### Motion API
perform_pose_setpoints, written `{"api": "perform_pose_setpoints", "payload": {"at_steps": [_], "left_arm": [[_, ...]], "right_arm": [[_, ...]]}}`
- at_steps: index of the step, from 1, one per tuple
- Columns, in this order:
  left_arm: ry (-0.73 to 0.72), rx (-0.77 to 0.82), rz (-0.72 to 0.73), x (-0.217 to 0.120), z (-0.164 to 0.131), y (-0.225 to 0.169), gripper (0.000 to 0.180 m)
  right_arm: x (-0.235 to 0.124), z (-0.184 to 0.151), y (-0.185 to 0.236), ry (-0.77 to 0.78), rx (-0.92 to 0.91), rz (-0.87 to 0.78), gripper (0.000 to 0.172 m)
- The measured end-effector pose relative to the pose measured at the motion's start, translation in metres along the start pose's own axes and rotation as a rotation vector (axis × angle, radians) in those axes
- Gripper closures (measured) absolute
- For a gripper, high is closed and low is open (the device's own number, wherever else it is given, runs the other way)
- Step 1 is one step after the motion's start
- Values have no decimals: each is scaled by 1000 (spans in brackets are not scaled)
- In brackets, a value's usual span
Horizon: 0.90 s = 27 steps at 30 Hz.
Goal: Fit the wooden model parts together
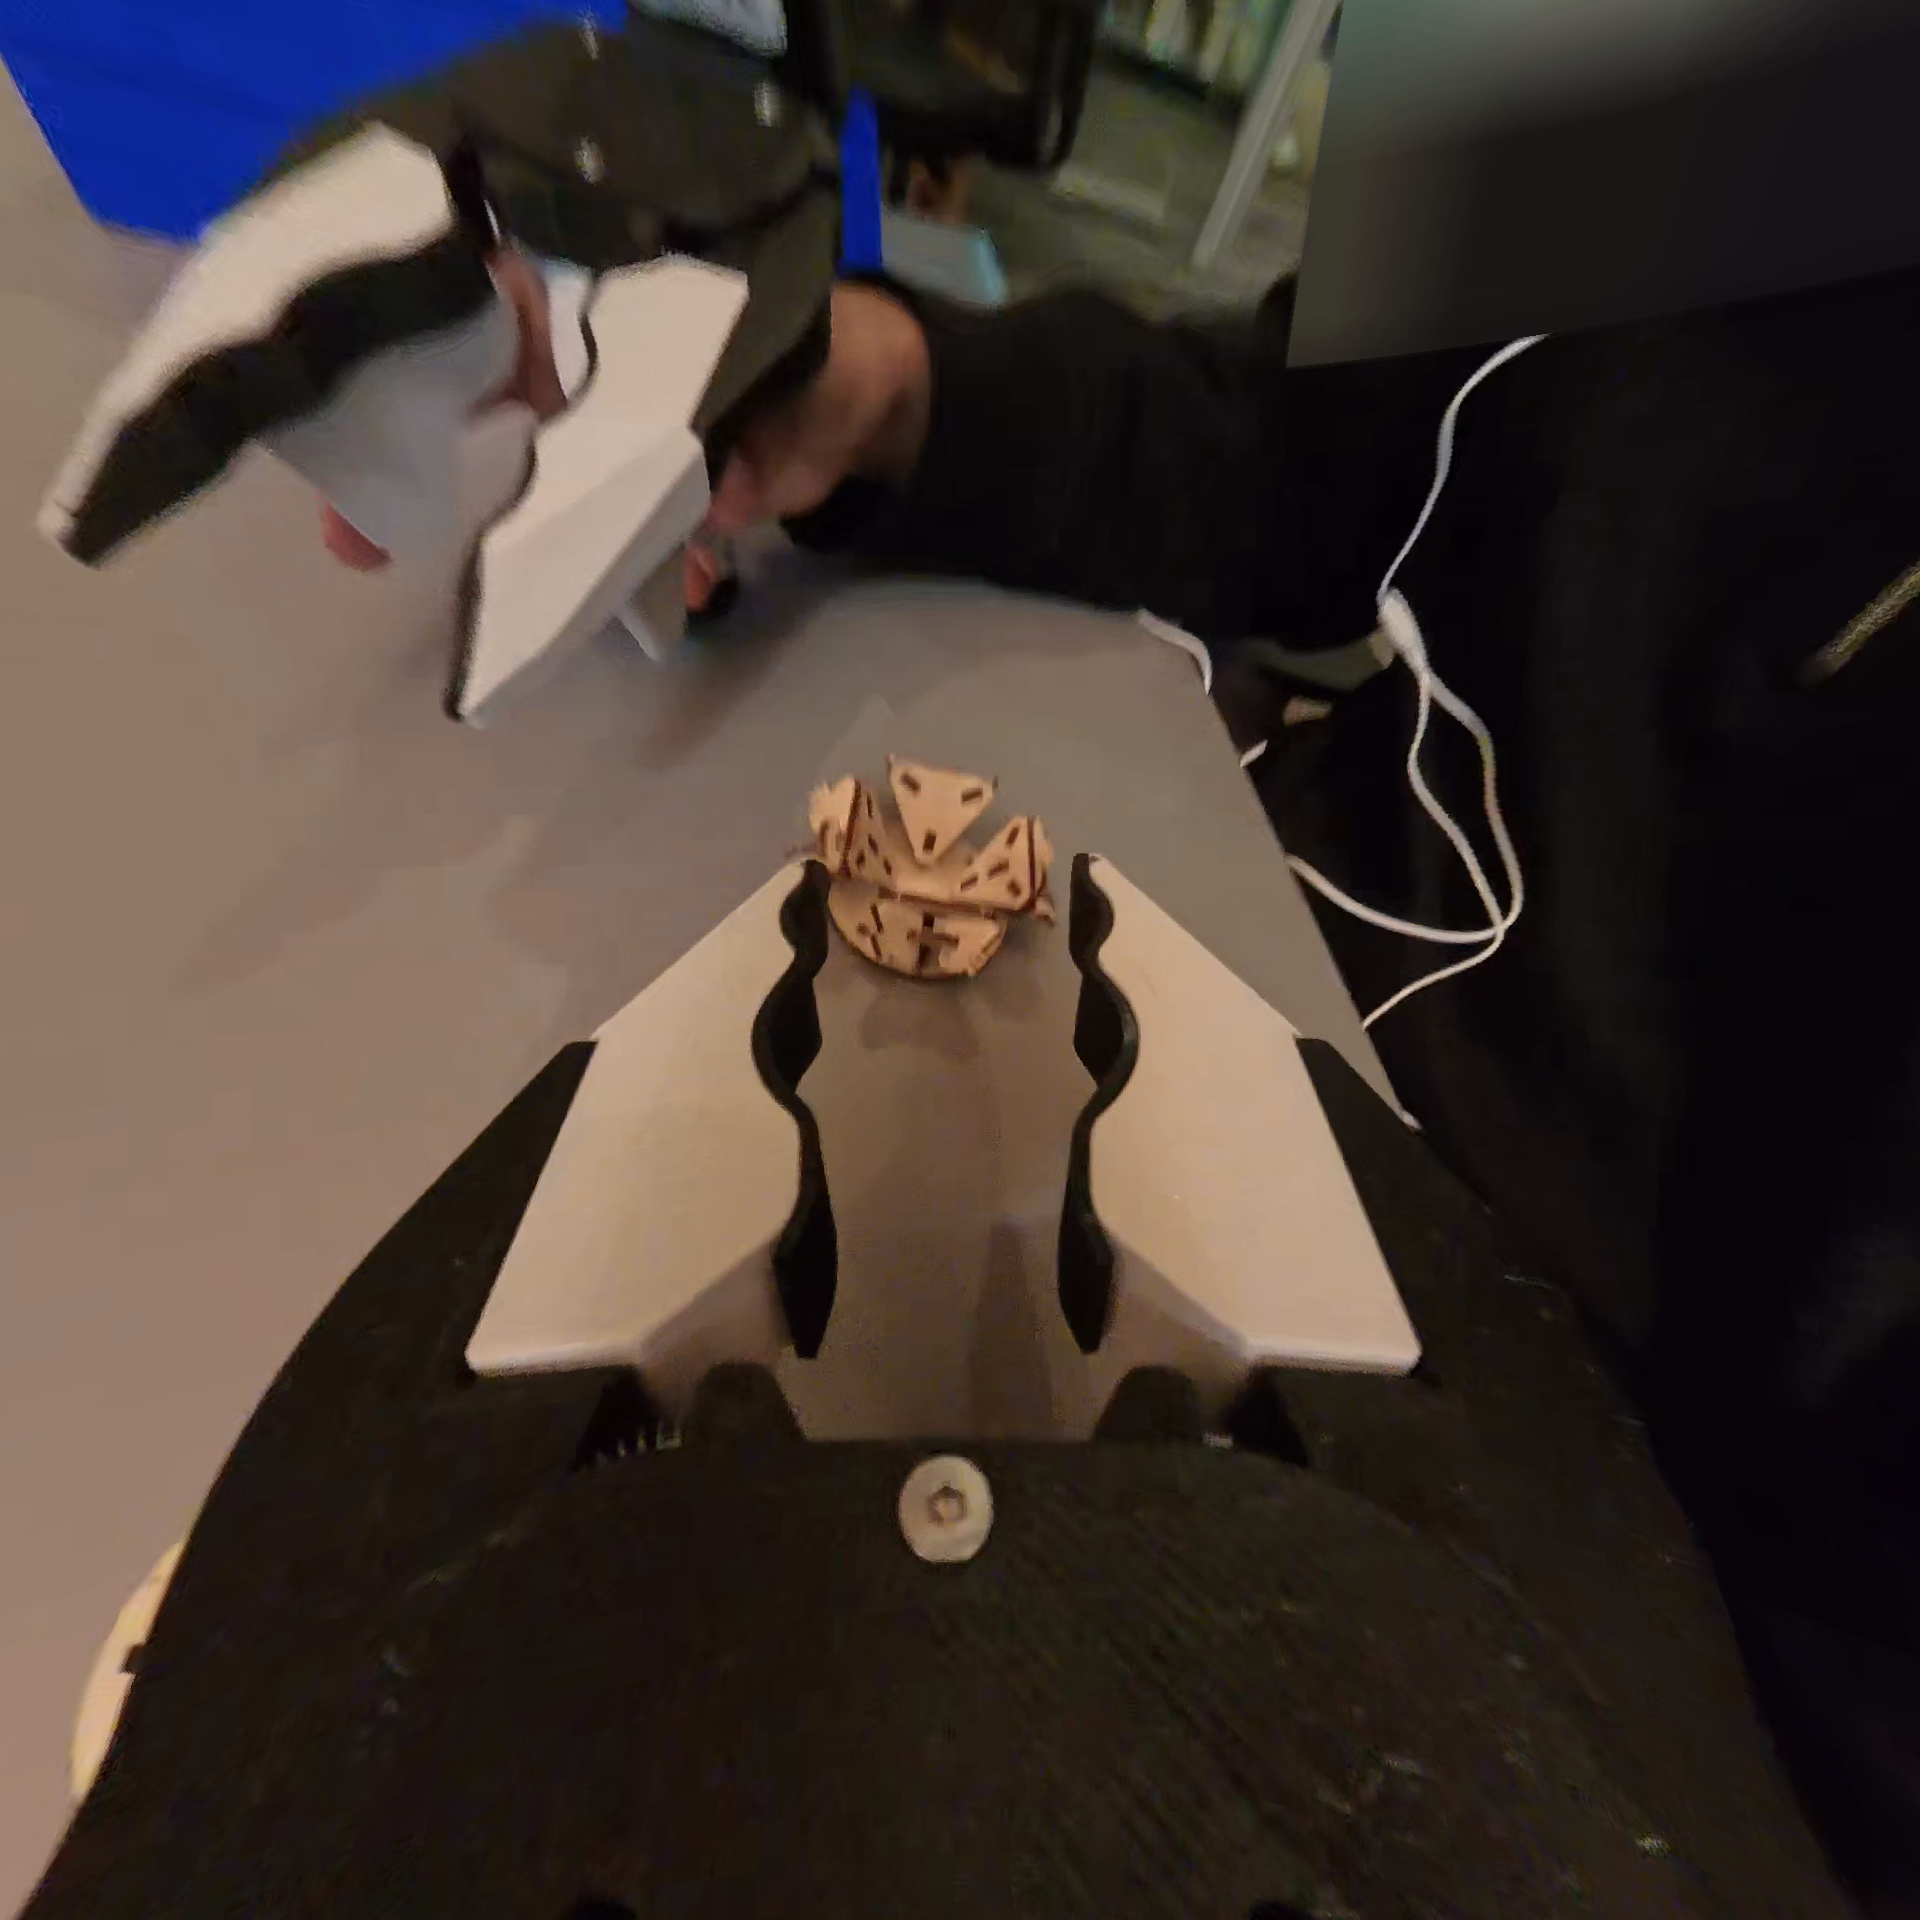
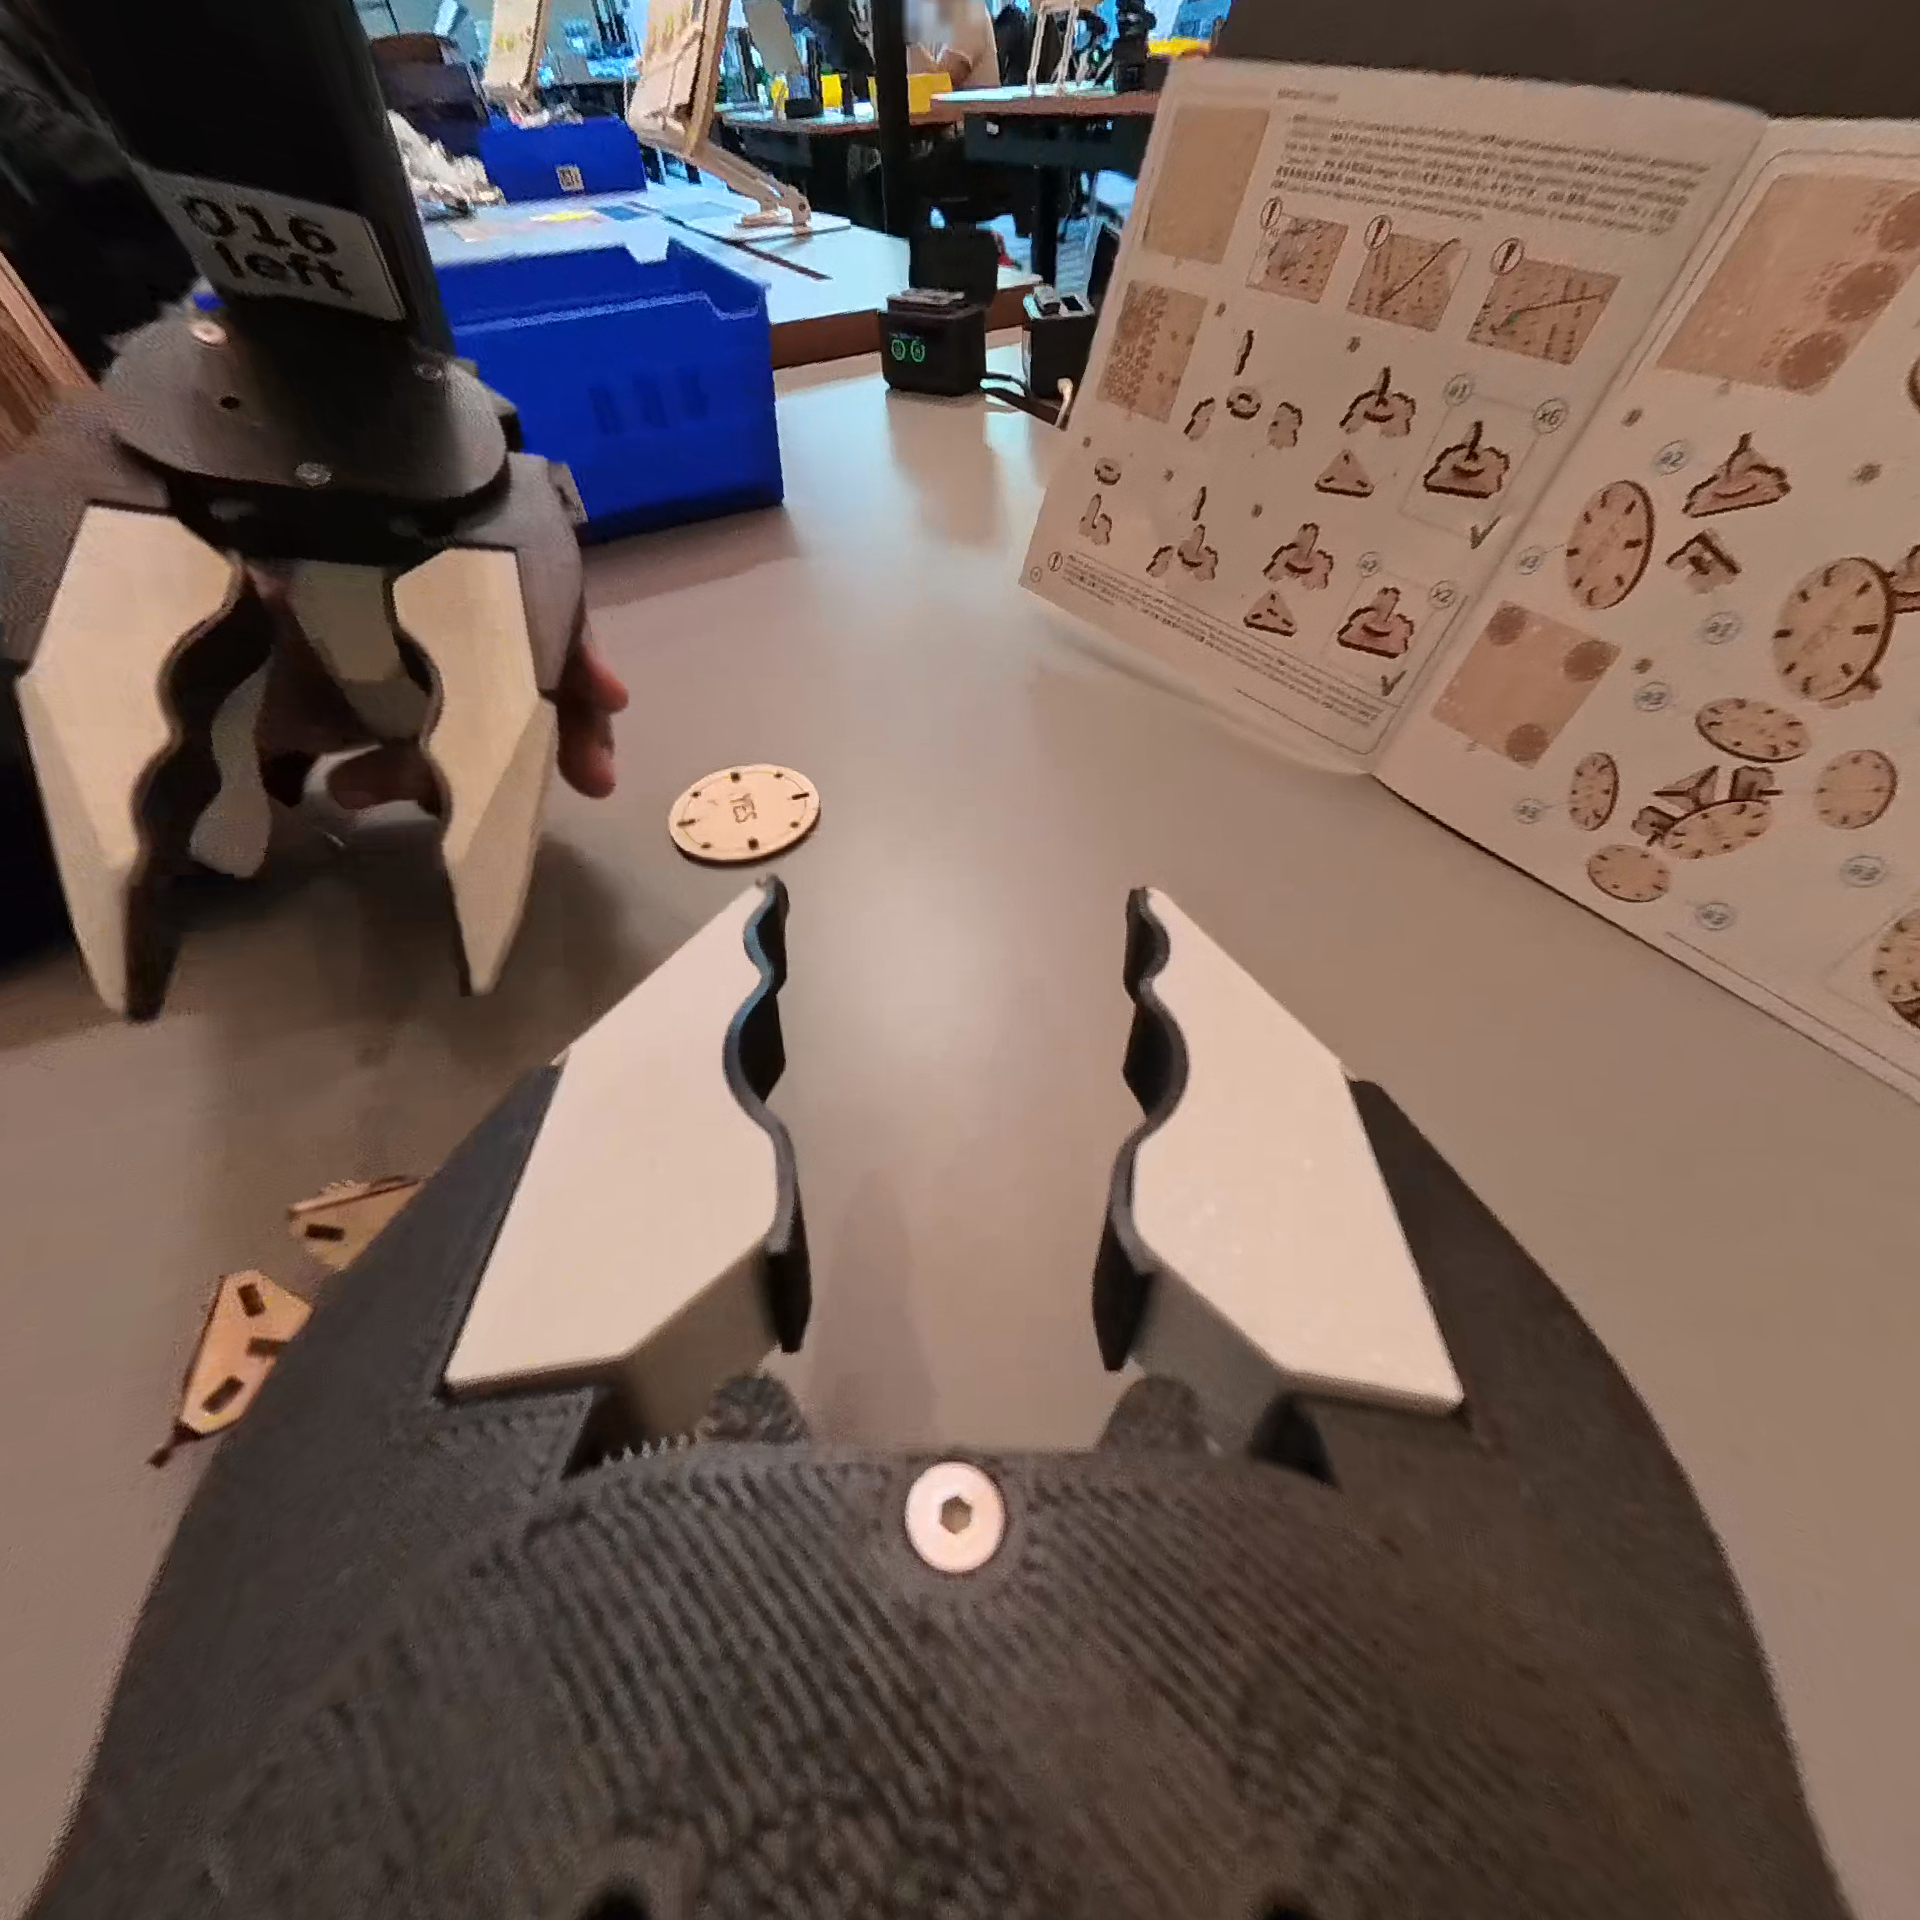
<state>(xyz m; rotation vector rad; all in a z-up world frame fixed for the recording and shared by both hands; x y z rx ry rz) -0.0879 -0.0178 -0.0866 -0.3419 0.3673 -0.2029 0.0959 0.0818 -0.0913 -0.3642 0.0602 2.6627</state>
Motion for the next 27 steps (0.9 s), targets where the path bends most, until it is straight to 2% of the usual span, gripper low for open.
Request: {"api": "perform_pose_setpoints", "payload": {"at_steps": [4,10,13,16,18,24,27], "left_arm": [[152,-63,-23,21,-4,3,135],[212,-22,52,29,-5,5,135],[211,-2,64,36,-4,7,129],[282,-23,52,47,-8,9,133],[313,-21,58,50,-10,9,142],[240,-9,113,39,-4,9,147],[213,-3,201,30,-3,12,148]], "right_arm": [[1,-1,1,13,-13,-7,107],[1,-1,-2,11,15,-11,109],[1,-1,-2,15,11,-12,111],[2,-1,-1,17,4,-13,112],[2,-1,-1,17,4,-12,113],[1,-1,-3,12,23,-9,116],[1,0,-4,8,33,-11,117]]}}
Point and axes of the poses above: each gripper's, where its closed fingertips meet, x out along the fingers, z out of its top, y = z × x across the jaws, the point moved 10 cm from there along -x, back along the fingers, and after that the axes turned 13 degrees about -z, right-handed, at the moved point
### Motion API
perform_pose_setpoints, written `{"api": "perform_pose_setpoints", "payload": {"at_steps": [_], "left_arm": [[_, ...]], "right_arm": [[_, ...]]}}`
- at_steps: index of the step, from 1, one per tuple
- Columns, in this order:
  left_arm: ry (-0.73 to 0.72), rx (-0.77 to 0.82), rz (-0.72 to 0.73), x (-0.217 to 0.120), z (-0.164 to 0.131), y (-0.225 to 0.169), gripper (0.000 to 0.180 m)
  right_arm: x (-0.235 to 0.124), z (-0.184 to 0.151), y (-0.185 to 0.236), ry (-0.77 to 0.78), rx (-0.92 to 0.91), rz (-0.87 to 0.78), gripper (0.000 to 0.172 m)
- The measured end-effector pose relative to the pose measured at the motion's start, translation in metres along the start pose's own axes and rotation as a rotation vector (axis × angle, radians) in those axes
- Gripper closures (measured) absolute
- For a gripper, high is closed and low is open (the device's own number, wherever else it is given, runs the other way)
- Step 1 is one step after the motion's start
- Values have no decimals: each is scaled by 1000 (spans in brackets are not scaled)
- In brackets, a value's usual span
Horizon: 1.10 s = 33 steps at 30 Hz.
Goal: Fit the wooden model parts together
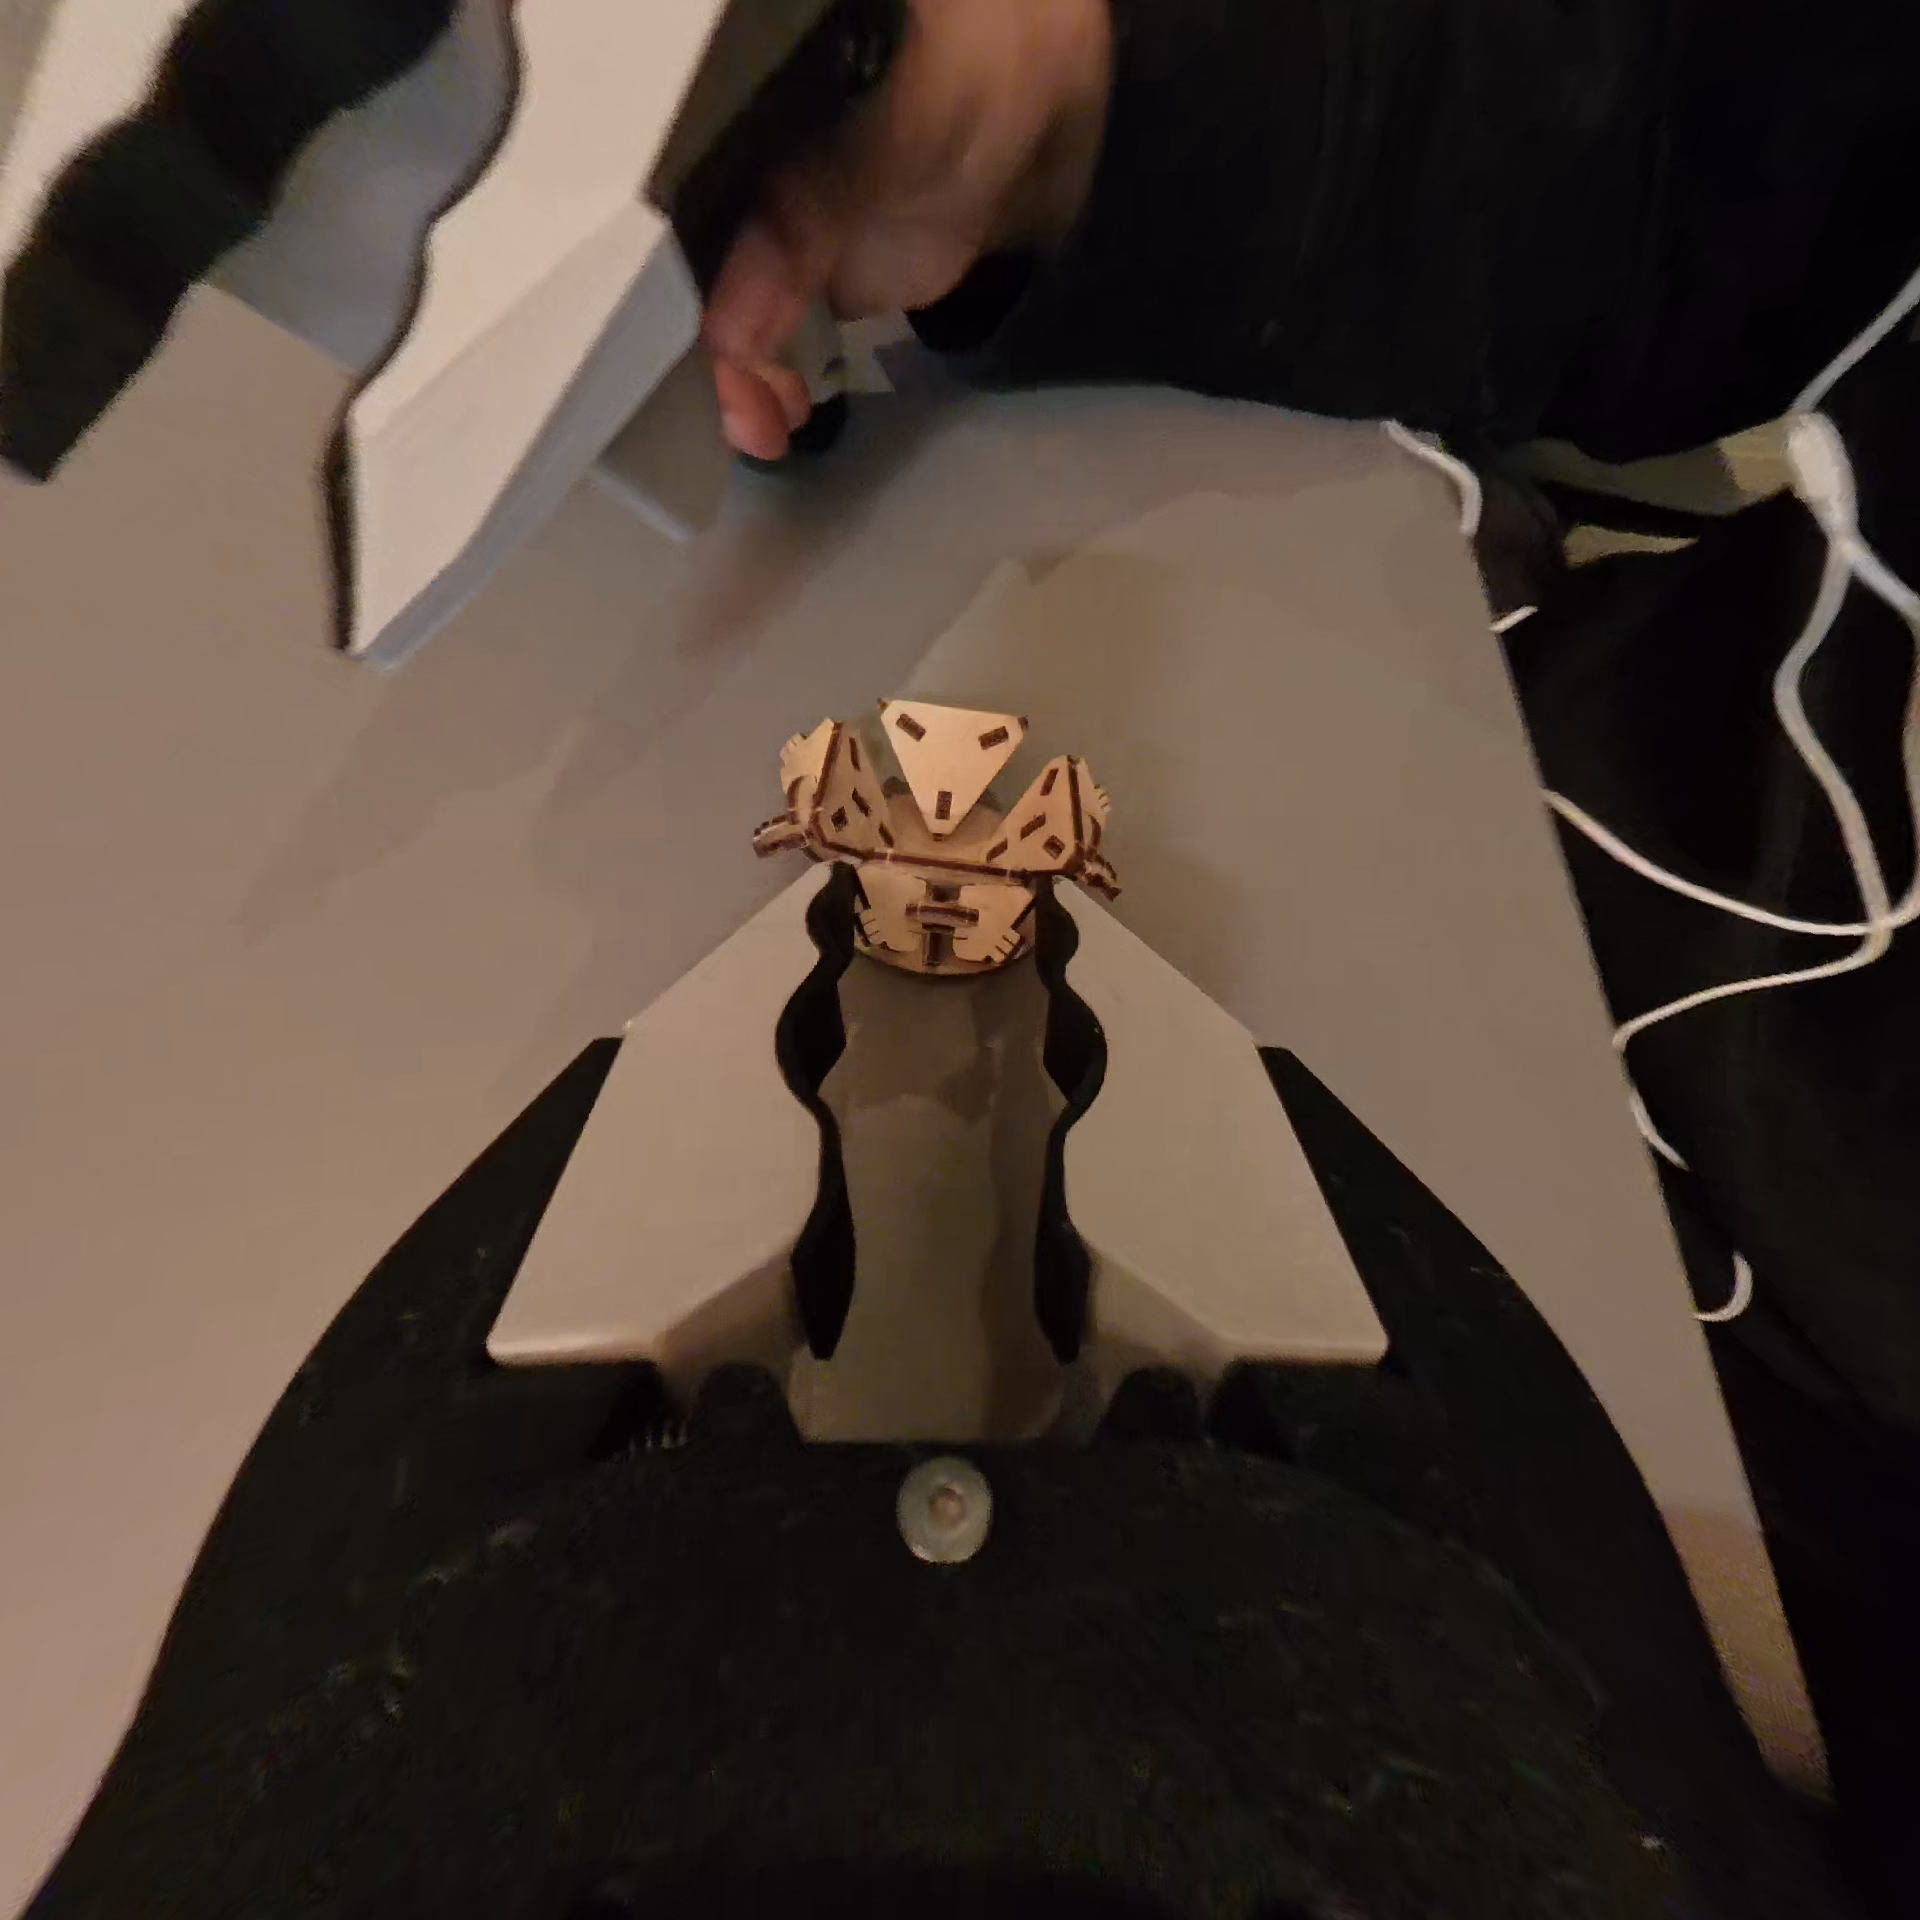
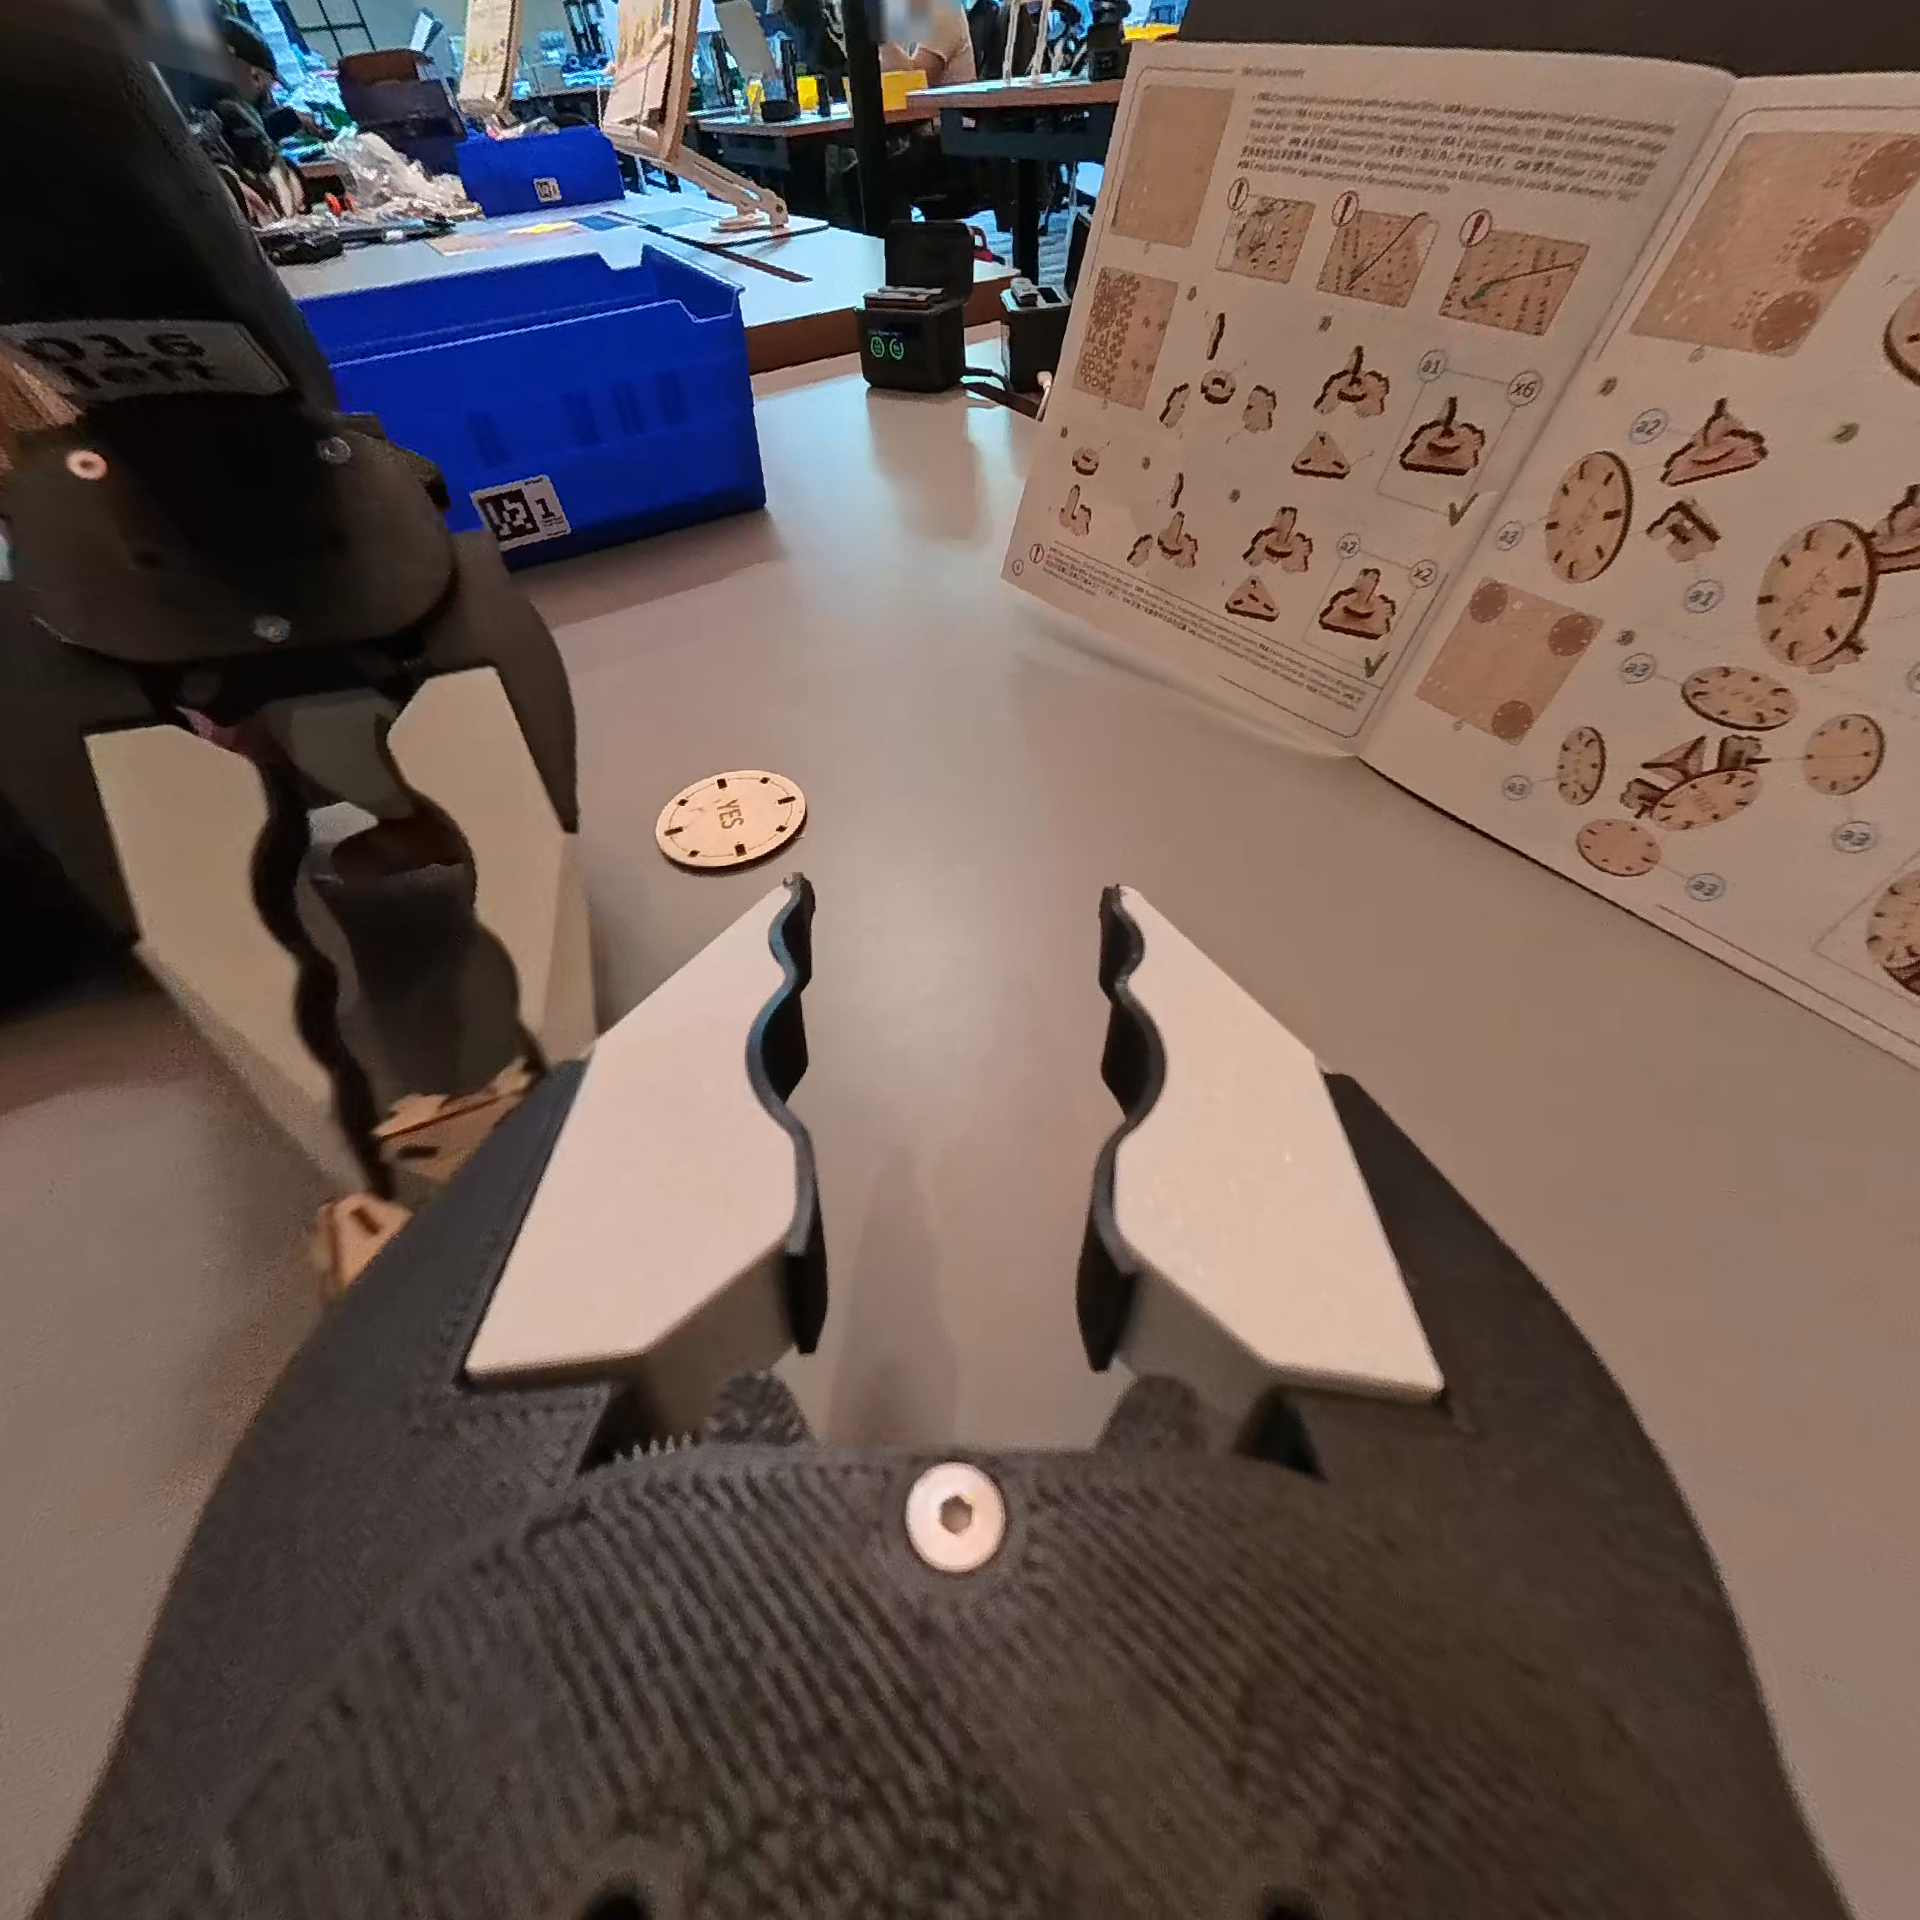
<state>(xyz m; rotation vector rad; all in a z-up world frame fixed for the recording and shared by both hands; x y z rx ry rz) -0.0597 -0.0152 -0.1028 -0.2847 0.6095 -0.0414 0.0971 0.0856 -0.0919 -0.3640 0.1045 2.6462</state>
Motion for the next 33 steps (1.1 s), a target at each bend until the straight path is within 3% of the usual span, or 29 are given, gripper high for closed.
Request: {"api": "perform_pose_setpoints", "payload": {"at_steps": [6,33], "left_arm": [[35,-66,167,-12,-10,13,148],[15,-72,262,-14,-8,18,148]], "right_arm": [[1,0,2,5,-24,-6,118],[3,-1,6,26,-60,-24,123]]}}
Point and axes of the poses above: each gripper's, where its closed fingertips meet, x out along the fingers, z out of its top, y = z × x across the jaws, the point moved 10 cm from there along -x, back along the fingers, and after that the axes turned 13 degrees about -z, right-handed, at the moved point
